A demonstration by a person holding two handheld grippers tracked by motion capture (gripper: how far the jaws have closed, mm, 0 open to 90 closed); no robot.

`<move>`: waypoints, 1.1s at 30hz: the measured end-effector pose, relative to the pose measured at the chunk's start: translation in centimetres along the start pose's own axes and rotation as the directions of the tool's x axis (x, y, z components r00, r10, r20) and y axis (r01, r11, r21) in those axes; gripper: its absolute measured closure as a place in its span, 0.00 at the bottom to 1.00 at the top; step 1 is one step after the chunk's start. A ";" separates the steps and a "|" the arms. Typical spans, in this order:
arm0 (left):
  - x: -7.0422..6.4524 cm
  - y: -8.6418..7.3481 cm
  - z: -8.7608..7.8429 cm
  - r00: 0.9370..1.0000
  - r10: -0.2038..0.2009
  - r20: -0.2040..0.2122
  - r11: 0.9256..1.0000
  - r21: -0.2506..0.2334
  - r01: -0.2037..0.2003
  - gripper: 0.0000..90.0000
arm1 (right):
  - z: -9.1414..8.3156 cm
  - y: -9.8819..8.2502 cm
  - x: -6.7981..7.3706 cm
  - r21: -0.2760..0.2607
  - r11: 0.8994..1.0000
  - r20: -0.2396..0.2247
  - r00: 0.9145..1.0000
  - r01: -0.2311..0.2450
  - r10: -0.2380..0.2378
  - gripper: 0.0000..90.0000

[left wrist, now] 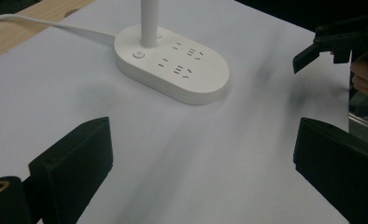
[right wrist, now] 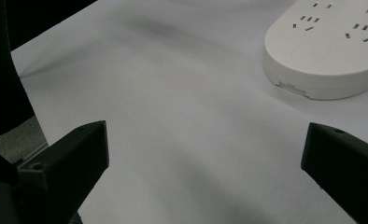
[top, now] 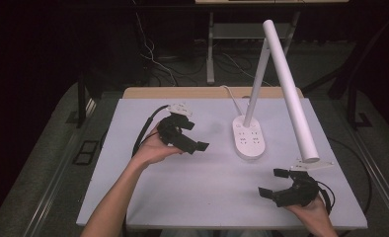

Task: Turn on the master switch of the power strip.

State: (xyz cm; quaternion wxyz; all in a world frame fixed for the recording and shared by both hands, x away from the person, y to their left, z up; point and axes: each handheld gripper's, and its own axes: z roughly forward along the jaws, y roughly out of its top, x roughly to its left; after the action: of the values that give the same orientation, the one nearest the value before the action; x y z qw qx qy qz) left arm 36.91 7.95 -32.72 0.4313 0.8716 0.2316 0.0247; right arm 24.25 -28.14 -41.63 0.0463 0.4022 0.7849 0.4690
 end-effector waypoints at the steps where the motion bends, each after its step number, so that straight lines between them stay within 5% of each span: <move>1: 0.0 0.2 0.1 1.000 0.004 0.002 1.000 0.003 -0.004 0.04 | 0.0 0.0 0.0 0.001 1.000 -0.001 1.000 0.000 0.000 0.00; 16: 0.9 2.9 2.3 0.999 0.033 0.008 0.999 0.022 -0.034 0.05 | -0.2 0.0 -0.2 -0.005 1.000 0.001 1.000 -0.005 0.005 0.00; 33: 2.4 4.5 4.9 1.000 0.016 0.014 0.999 0.035 -0.017 0.06 | -0.1 0.0 0.0 -0.003 1.000 -0.005 1.000 0.004 -0.004 0.00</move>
State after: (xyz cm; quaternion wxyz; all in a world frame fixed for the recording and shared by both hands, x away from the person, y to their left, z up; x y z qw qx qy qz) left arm 42.00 2.99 -32.77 0.4175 0.8810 0.2218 0.0180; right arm 24.17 -28.20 -41.54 0.0457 0.3994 0.7852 0.4709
